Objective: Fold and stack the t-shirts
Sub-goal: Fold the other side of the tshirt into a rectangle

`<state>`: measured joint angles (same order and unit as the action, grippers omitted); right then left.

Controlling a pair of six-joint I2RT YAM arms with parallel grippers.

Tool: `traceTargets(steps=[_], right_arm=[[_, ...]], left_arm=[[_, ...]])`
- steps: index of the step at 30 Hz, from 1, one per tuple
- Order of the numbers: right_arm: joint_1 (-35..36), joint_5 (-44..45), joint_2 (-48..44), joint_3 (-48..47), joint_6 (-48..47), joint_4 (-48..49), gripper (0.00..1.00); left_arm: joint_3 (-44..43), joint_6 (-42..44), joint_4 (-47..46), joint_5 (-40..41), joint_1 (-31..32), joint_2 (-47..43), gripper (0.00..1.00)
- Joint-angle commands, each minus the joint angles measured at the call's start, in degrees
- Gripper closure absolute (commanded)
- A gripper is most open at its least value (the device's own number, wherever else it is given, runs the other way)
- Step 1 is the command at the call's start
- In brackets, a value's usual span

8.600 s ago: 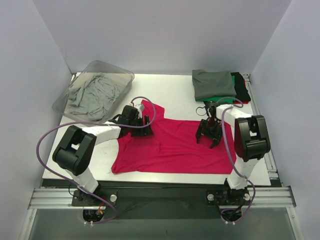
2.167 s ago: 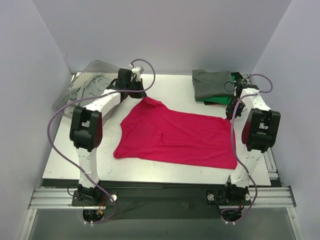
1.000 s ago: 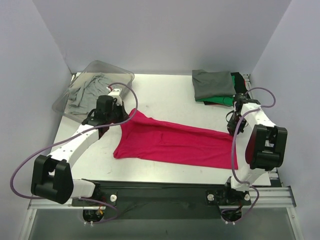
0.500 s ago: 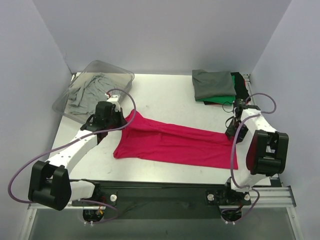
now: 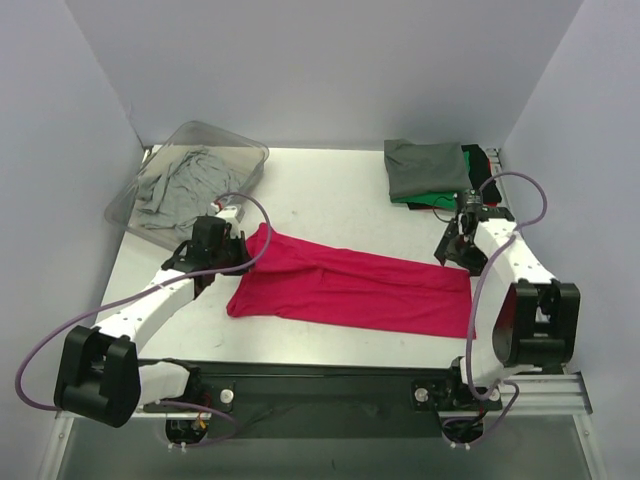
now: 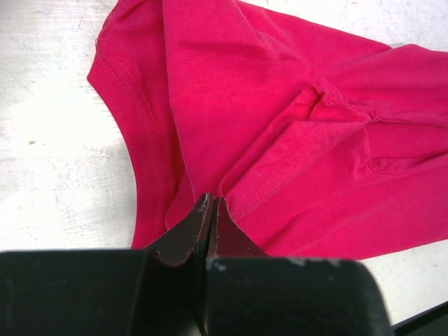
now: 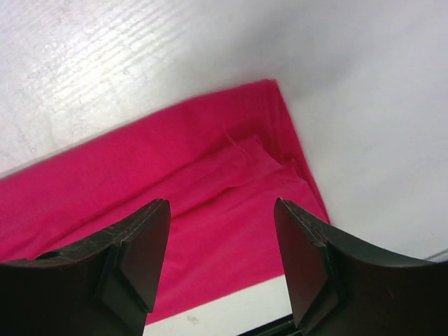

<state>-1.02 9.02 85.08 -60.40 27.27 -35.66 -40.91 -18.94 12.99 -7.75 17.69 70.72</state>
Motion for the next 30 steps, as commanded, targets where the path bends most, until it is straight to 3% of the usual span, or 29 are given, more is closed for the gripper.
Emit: traceTargets(steps=[1,12,22,30], right_arm=[[-0.13,-4.07,4.91,-1.74,-0.55,1.11,0.39],[-0.13,-12.88,11.07,-0.33,-3.97,10.96,0.42],[-0.13,-13.68,14.24,1.95,-5.21,11.58,0.43],[-0.13,-12.80,10.99,3.71,-3.98,9.56,0.44]], left_arm=[[-0.67,-0.48,-0.25,-0.52,0.24,-1.46,1.00],[-0.05,-0.57,-0.16,0.10,0.24,-2.08,1.00],[-0.14,-0.57,-0.34,0.37,0.24,-2.16,1.00],[-0.14,-0.40,-0.25,0.28,0.24,-2.08,1.00]])
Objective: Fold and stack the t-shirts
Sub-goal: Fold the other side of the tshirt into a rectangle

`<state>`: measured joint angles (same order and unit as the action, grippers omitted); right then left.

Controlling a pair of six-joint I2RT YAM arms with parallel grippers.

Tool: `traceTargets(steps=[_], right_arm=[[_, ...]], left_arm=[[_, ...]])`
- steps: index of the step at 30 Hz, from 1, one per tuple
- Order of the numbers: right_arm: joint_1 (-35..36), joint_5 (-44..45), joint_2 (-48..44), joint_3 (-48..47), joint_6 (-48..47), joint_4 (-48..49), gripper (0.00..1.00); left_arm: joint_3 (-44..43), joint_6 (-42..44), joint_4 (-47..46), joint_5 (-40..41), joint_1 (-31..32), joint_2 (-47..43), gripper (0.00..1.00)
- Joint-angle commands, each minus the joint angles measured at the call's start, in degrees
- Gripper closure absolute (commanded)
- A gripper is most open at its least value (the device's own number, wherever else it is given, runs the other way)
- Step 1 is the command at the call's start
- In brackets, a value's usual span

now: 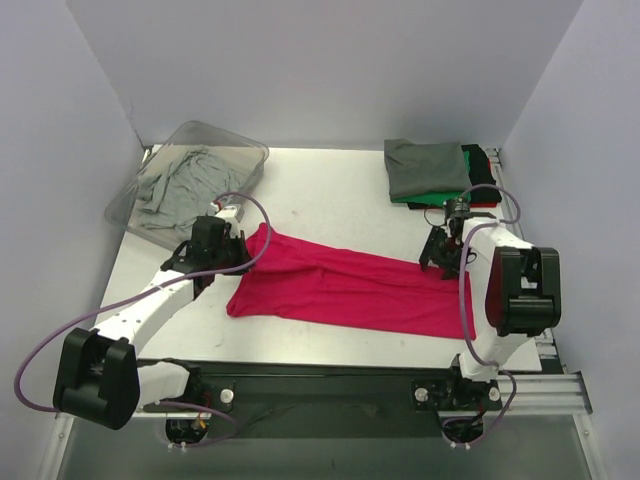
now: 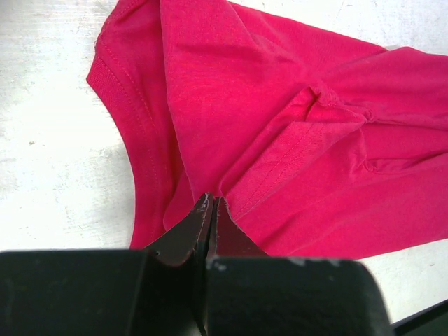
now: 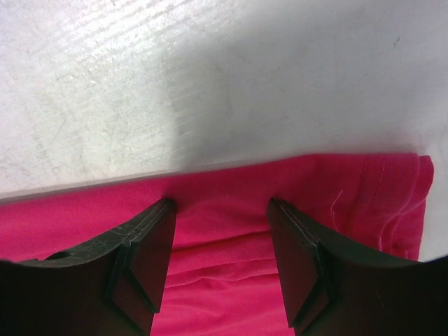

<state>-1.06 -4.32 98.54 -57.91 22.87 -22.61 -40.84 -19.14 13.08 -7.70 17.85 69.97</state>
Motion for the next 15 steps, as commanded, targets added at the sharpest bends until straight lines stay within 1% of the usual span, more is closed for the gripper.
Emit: traceTargets(steps=[1,15], right_arm=[[-0.08,0.62,-2.74,1.39,0.50,-3.75,0.44],[-0.08,3.70,-7.13,3.50,1.21,-8.94,0.45]], left_arm=[[-0.21,-0.29,-0.34,0.23,0.08,-1.33,1.00],[-0.12,-0.29,-0.43,0.06,0.08,-1.86,1.00]])
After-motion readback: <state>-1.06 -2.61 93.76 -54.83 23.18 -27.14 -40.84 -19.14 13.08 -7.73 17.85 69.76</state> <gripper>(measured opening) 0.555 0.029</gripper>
